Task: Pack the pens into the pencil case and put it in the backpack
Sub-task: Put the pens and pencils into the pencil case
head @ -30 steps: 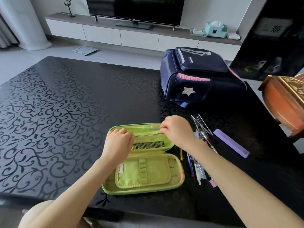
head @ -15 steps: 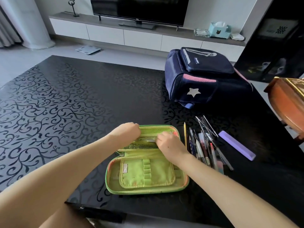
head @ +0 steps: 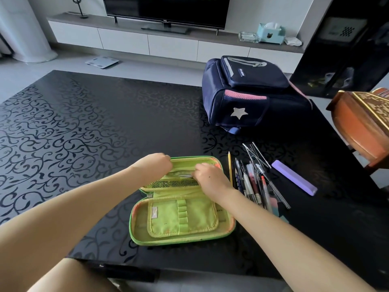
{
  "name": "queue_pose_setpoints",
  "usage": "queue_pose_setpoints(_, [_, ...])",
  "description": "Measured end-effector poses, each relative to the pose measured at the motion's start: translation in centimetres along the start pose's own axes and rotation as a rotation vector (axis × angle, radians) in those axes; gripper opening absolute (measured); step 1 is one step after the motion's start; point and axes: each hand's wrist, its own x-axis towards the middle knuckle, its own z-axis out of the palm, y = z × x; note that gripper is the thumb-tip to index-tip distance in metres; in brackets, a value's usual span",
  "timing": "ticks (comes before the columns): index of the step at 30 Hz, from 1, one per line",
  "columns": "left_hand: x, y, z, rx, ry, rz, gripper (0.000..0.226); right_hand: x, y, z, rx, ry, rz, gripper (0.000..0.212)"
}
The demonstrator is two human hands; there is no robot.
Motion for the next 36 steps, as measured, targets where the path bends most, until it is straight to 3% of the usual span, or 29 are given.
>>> queue_pose_setpoints(4, [0.1, 0.9, -0.5, 0.062, -0.031, 0.029, 0.026, -0.1, 0.1, 0.9, 0.072, 0.072, 0.070, 0.023])
queue_pose_setpoints(6, [0.1, 0.8, -0.3, -0.033, -0.014, -0.046, 0.024, 0.1, 0.1, 1.2, 0.048, 0.108, 0.090, 0.014])
queue_pose_setpoints(11, [-1.4, -0.2, 0.1, -0.516, 0.349, -0.234, 0.007, 0.9, -1.3, 0.2, 0.010, 0.274, 0.094, 0.030])
queue_pose_setpoints(16, [-1.9, 0.9, 0.9, -0.579, 0.543, -0.210, 0.008, 1.7, -1.6, 0.5, 0.126, 0.385, 0.107, 0.023])
queue_pose_setpoints(18, [-1.7, 0.9, 1.2, -0.528, 0.554, -0.239, 0.009, 0.5, 0.5, -0.2, 0.229, 0.520, 0.227, 0.014])
queue_pose_setpoints(20, [-1.6, 1.0, 1.2, -0.455, 0.585, -0.261, 0.009, -1.4, 4.1, -1.3, 0.258, 0.597, 0.491, 0.017])
queue_pose_setpoints(22, [-1.5, 1.5, 0.8, -0.418, 0.610, -0.268, 0.008, -3.3, 8.7, -2.0, 0.205, 0.509, 0.805, 0.019])
queue_pose_setpoints(24, [-1.2, 2.0, 0.5, -0.422, 0.648, -0.282, 0.005, -4.3, 12.4, -2.3, 0.147, 0.293, 0.986, 0.034])
queue_pose_setpoints(27, [-0.7, 2.8, -0.1, -0.452, 0.680, -0.283, 0.007, -3.7, 15.5, -2.0, 0.159, 0.091, 1.007, 0.040])
queue_pose_setpoints(29, [-0.6, 3.0, -0.2, -0.461, 0.679, -0.271, 0.009, -2.8, 16.5, -1.9, 0.204, 0.028, 1.015, 0.027])
queue_pose_setpoints(32, [-1.0, 2.6, 0.0, -0.448, 0.684, -0.262, 0.013, -2.0, 17.3, -1.7, 0.269, -0.036, 1.028, 0.034])
queue_pose_setpoints(36, [-1.8, 1.6, 0.6, -0.451, 0.631, -0.261, 0.020, -2.0, 17.0, -2.3, 0.262, -0.089, 1.030, 0.022])
